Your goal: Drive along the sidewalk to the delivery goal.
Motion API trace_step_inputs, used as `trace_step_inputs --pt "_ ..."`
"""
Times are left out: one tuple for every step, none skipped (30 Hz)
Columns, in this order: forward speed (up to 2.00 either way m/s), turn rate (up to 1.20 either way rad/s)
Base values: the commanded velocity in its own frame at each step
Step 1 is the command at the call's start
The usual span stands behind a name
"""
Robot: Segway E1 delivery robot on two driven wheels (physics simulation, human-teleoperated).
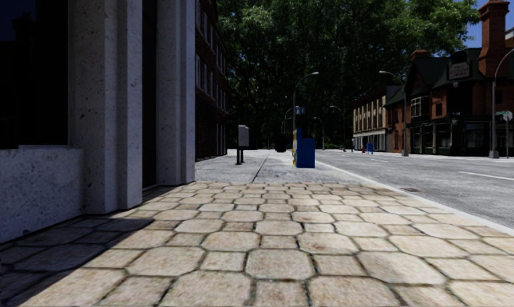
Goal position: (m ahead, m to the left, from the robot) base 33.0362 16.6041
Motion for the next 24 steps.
trace_step_inputs --pt "2.00 0.00" --pt "2.00 0.00" --pt "2.00 0.00" --pt "2.00 0.00" --pt "2.00 0.00" --pt "2.00 0.00" --pt "2.00 0.00" --pt "2.00 0.00" --pt "2.00 0.00" --pt "2.00 0.00" --pt "2.00 -0.08" --pt "2.00 -0.11" --pt "2.00 -0.12" --pt "2.00 -0.12" --pt "2.00 -0.12" --pt "2.00 -0.12" --pt "2.00 -0.12" --pt "2.00 -0.13" --pt "2.00 -0.13" --pt "2.00 -0.14" --pt "2.00 -0.15" --pt "2.00 -0.15" --pt "2.00 -0.15" --pt "2.00 -0.15"
